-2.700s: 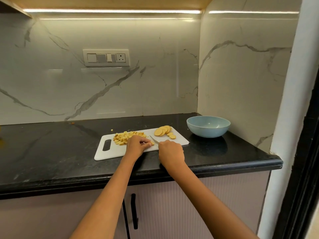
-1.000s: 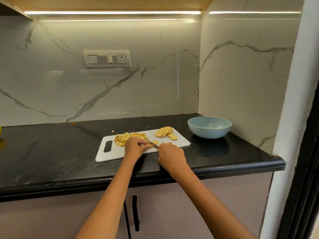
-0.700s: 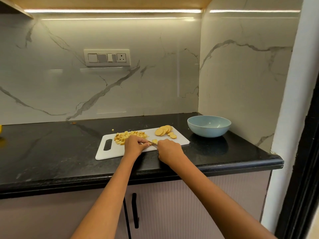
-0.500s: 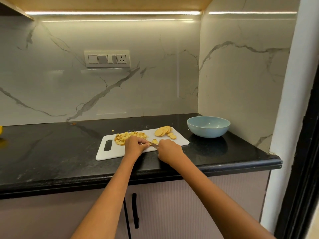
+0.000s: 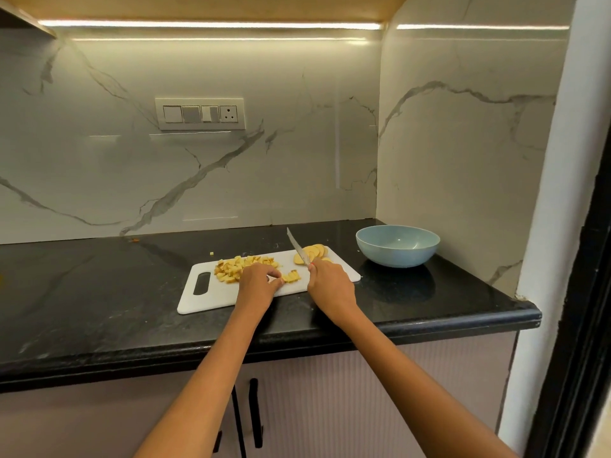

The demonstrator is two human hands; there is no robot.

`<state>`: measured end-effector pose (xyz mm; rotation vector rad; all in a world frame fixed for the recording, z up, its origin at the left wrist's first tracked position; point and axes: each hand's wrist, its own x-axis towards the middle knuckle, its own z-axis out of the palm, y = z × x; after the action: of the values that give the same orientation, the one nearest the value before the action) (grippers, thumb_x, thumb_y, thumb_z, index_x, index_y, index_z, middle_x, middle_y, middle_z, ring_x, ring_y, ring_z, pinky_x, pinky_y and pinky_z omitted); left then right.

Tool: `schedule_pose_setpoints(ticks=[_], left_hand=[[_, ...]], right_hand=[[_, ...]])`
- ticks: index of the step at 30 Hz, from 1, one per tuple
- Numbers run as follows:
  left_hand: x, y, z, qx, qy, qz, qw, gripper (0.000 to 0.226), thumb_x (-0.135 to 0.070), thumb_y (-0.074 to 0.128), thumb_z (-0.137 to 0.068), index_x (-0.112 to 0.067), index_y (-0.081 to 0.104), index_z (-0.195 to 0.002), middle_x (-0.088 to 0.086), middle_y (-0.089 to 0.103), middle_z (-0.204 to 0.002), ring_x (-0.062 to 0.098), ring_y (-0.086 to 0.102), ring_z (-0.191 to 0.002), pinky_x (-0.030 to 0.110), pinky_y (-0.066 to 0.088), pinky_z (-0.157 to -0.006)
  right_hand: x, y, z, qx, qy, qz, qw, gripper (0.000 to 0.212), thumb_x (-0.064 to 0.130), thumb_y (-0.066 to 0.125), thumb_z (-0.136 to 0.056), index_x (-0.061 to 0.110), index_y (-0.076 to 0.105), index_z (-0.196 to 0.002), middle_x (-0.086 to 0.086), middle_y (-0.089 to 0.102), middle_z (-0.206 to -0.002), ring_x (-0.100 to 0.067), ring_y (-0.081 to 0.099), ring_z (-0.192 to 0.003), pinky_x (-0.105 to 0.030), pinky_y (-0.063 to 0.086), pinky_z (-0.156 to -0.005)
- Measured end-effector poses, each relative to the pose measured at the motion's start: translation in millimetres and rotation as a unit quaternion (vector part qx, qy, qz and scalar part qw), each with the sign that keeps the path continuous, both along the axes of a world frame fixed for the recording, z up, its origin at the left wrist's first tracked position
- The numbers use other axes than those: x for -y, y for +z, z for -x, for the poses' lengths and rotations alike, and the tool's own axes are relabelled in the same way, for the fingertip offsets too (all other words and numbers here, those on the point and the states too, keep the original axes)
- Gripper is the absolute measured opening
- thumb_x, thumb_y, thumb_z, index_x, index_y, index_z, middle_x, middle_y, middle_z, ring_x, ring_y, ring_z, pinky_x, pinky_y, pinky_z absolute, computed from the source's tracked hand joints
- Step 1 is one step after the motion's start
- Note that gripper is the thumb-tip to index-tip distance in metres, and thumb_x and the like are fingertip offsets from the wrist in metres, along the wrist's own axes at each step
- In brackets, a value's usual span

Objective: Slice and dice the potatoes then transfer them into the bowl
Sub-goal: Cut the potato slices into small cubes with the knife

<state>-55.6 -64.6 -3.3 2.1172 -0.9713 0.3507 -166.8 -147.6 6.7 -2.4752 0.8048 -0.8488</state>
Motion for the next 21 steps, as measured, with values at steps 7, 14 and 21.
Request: schedule_pose_setpoints(ticks=[7, 14, 21], left_hand=[[17, -1, -9, 0.130, -0.073, -0.059, 0.987, 0.030, -0.006, 0.048, -0.091, -0.015, 0.066, -0.114, 0.004, 0.063, -0.118, 0.023, 0.050, -0.113, 0.038, 0.041, -0.095], [22, 4, -37, 0.164, -0.096, -0.178, 0.966, 0.023, -0.037, 0.051, -0.091, -0.025, 0.066, -0.103, -0.008, 0.062, -0.113, 0.017, 0.044, -0.113, 0.038, 0.036, -0.093], [13, 10, -59, 0.149, 0.035, -0.094, 0.984, 0.026, -0.014, 0.045, -0.093, -0.026, 0.067, -0.099, -0.010, 0.058, -0.121, 0.015, 0.038, -0.117, 0.031, 0.020, -0.086]], right_hand=[[14, 7, -27, 0.070, -0.004, 0.029, 0.997, 0.037, 0.025, 0.028, -0.103, 0.009, 0.047, -0.130, -0.012, 0.063, -0.110, -0.028, 0.058, -0.102, -0.032, 0.041, -0.074], [44, 12, -55, 0.085, 0.012, 0.057, 0.995, 0.043, 0.028, 0.028, -0.103, 0.013, 0.035, -0.143, -0.015, 0.067, -0.093, -0.031, 0.063, -0.085, -0.039, 0.048, -0.071], [63, 16, -62, 0.106, -0.012, 0.064, 0.992, 0.044, 0.026, 0.029, -0.103, 0.009, 0.035, -0.143, -0.013, 0.067, -0.087, -0.026, 0.063, -0.075, -0.031, 0.041, -0.058]])
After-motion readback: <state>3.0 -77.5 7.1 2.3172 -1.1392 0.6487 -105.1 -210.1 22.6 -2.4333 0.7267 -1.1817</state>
